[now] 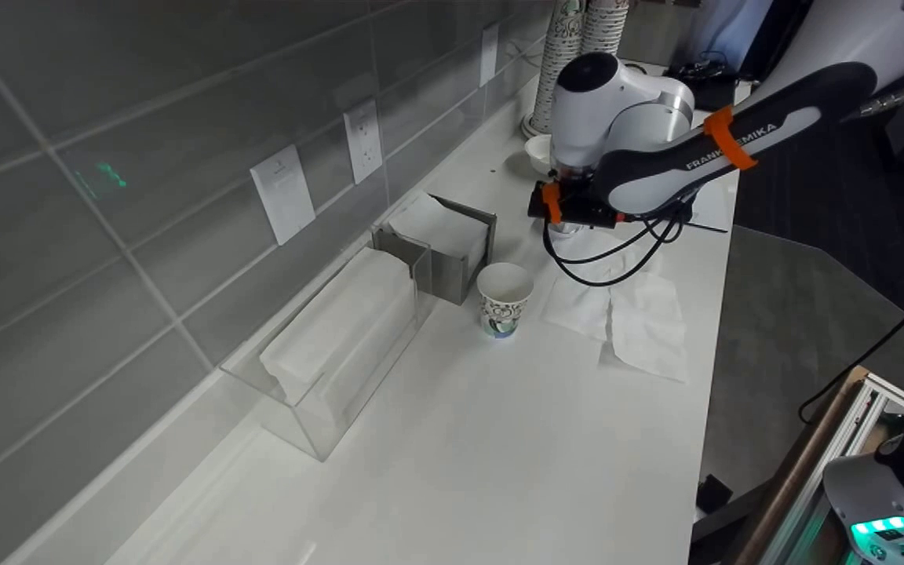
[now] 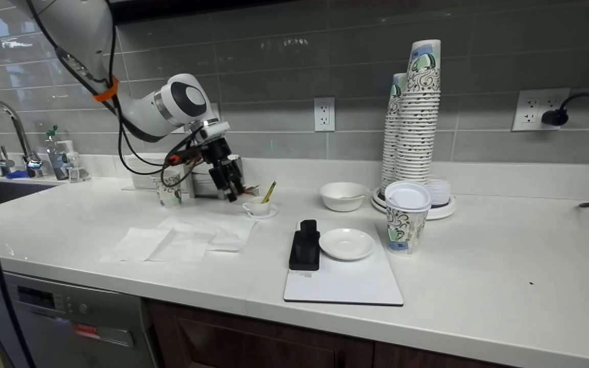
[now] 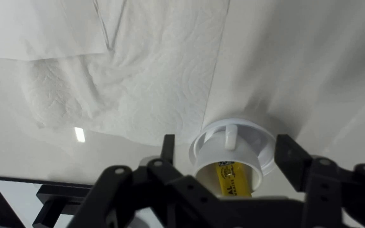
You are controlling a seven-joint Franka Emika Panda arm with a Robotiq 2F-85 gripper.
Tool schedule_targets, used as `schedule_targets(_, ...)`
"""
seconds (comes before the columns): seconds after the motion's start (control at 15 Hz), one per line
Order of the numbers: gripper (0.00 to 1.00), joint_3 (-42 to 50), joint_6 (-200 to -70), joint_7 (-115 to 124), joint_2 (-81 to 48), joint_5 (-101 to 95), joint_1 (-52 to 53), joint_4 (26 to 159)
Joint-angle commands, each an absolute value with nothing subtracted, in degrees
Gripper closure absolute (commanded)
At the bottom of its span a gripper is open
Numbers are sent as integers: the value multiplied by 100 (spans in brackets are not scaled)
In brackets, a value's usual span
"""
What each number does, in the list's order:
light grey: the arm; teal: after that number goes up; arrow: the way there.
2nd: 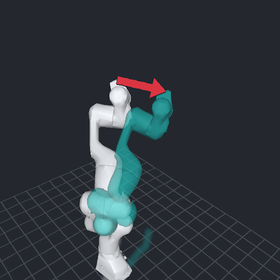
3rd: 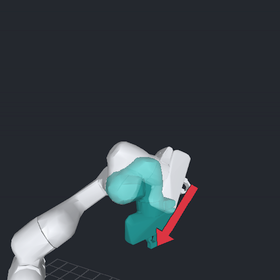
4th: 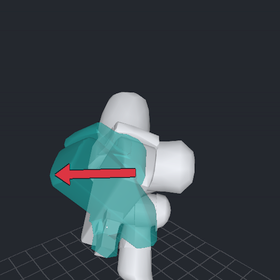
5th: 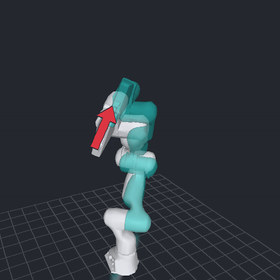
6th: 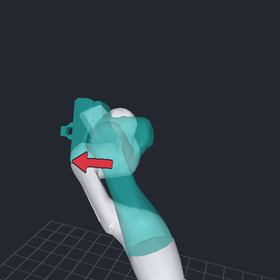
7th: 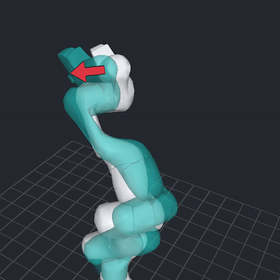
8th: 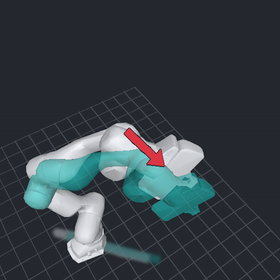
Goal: Move the white mug to the saucer next to the black object
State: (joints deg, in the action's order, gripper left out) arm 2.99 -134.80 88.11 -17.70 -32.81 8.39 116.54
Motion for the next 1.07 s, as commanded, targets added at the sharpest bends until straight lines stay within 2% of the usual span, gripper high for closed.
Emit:
schedule_targets(0.0,37,389,-13589,8954,-1967,-3312,889,11491)
schedule_targets(0.13,52,411,-13596,8979,-2000,-3311,897,11459)
schedule_targets(0.27,61,424,-13595,8978,-2034,-3305,896,11427)
schedule_targets(0.4,51,416,-13592,8905,-2065,-3254,880,11403)
schedule_targets(0.47,51,431,-13620,8923,-2087,-3290,889,11386)
schedule_targets(0.6,39,426,-13595,8891,-2114,-3252,884,11367)
schedule_targets(0.73,33,434,-13593,8873,-2142,-3238,877,11355)
schedule_targets(0.87,40,445,-13601,8868,-2175,-3227,873,11338)
schedule_targets(1.0,55,455,-13620,8867,-2215,-3221,870,11322)
